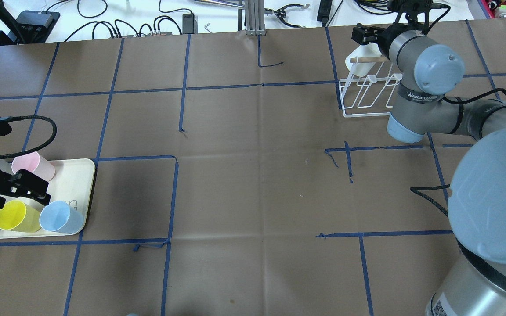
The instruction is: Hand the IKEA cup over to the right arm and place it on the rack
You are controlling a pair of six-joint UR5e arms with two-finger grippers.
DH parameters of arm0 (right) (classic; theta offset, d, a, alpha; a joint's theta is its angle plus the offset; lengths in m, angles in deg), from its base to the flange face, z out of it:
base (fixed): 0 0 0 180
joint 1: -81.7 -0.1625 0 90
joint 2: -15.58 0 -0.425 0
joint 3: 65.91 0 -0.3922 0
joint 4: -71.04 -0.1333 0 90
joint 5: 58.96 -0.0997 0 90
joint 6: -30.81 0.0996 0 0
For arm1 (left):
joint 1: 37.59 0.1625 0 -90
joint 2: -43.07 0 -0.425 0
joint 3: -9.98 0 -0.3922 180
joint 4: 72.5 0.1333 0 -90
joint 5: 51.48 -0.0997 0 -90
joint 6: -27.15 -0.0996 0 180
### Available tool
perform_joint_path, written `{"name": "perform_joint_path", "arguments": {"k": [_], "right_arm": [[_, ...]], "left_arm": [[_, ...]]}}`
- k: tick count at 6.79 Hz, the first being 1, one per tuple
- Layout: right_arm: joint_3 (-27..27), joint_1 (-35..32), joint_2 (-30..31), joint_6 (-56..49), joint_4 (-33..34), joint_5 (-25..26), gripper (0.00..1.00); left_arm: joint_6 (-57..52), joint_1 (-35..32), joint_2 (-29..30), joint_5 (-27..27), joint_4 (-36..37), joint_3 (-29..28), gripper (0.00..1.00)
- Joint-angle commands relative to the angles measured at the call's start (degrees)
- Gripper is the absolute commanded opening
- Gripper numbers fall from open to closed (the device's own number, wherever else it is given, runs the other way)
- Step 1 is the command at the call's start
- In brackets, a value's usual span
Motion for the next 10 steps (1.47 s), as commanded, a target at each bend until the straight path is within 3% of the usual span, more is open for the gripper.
{"name": "perform_joint_path", "arguments": {"k": [1,4,6,8,10], "right_arm": [[0.07,-0.26,0.71,-0.09,-0.42,0.03,1.00],[-0.98,-2.19,8.07,0.61,-0.86,0.03,1.00],[-5.62,-3.60,14.73,5.33,-0.77,-0.32,1.00],[-10.54,-4.91,20.29,16.72,-0.68,-0.93,1.00],[-13.98,-9.29,20.84,29.28,0.46,-1.11,1.00]], "left_arm": [[-1.57,1.74,0.63,0.25,3.78,3.19,0.97],[-1.66,1.74,2.13,1.29,16.08,10.75,0.97],[-1.92,1.74,7.91,1.66,19.44,11.21,0.97],[-3.58,1.74,11.53,1.74,22.34,11.30,0.97],[-3.59,1.66,13.82,1.66,22.88,11.38,0.97]]}}
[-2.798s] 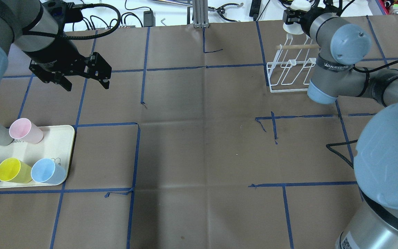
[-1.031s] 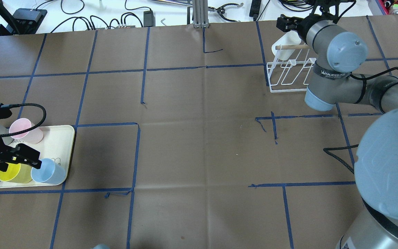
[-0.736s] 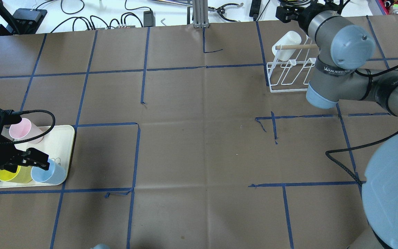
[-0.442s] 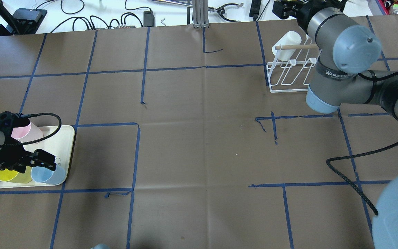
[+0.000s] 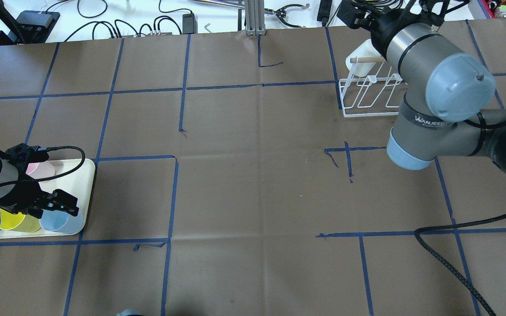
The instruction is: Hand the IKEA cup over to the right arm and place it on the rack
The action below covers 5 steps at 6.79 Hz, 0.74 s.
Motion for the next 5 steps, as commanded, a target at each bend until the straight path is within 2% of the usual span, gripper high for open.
{"name": "perform_joint_path", "arguments": {"k": [1,2,3,5], "right_arm": [[-3.45,-4.18,0.57,15.16,0.65,-0.10,1.00],[-4.25,-5.85,0.57,20.63,3.08,-0.01,1.00],[-6.52,-7.09,0.49,29.12,6.85,0.34,1.00],[-11.17,-7.98,0.66,48.89,8.12,0.00,1.00]], "left_arm": [[-0.12,-0.07,1.70,-0.11,0.70,1.46,0.96],[-0.21,0.01,1.96,-0.11,5.40,3.91,0.98],[-0.21,-0.07,2.14,-0.28,6.49,4.46,0.99],[-0.03,-0.07,2.05,-0.63,6.68,4.21,0.98]]}}
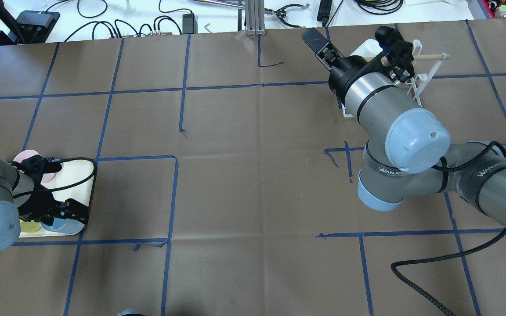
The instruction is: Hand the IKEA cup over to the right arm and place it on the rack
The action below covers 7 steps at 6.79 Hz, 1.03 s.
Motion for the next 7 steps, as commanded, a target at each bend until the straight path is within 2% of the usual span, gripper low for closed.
{"name": "perform_joint_path", "arguments": {"k": [1,2,3,4,5,7], "right_arm": [[-3.18,-2.37,0.05,17.41,1.08,-0.48,1.00],[-3.18,-3.26,0.05,19.82,3.69,-0.48,1.00],[-3.18,-3.44,0.05,22.02,5.89,-0.57,1.00],[-3.18,-3.88,0.05,26.82,6.70,-0.57,1.00],[-3.27,-3.88,0.05,30.35,6.79,-0.66,1.00],[-3.10,-3.88,0.66,30.74,6.71,-0.48,1.00]], "left_arm": [[-0.04,-0.01,-0.06,0.09,0.50,-0.22,0.72],[-0.05,-0.01,0.02,-0.16,0.41,-0.22,0.32],[-0.13,-0.10,-0.41,-0.17,0.50,-0.39,0.10],[-0.13,-0.27,-0.50,0.09,0.50,-1.35,0.00],[-0.05,-0.36,-0.59,0.27,-0.28,-3.01,0.00],[-0.31,-0.63,-0.85,0.36,-0.47,-5.31,0.00]]}}
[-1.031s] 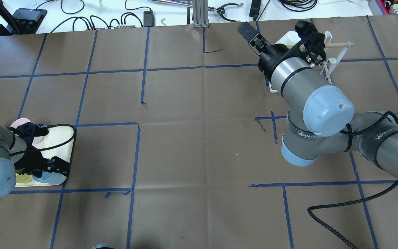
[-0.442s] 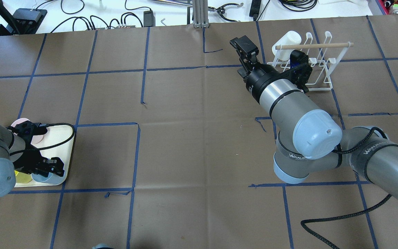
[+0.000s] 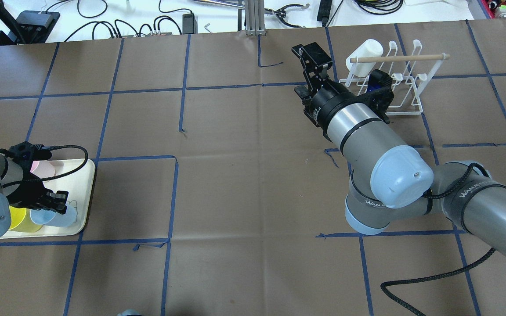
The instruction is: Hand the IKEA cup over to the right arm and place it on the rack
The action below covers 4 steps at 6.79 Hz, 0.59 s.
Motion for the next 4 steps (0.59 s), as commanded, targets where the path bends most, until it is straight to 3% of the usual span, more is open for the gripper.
{"name": "perform_joint_path", "arguments": {"k": [1,2,4], "right_arm": [[0.25,-0.03,0.93,-0.13,-0.70,0.87,1.00],[0.17,-0.03,0.94,-0.14,-0.71,0.87,1.00],[-0.01,-0.03,0.94,-0.14,-0.88,0.87,1.00]], "left_arm": [[-0.07,-0.21,-0.38,0.09,-3.04,-4.28,0.00],[-0.33,-0.39,-0.47,0.18,-9.42,-9.36,0.00],[0.28,-2.93,1.02,0.09,-28.02,-26.90,0.00]]}}
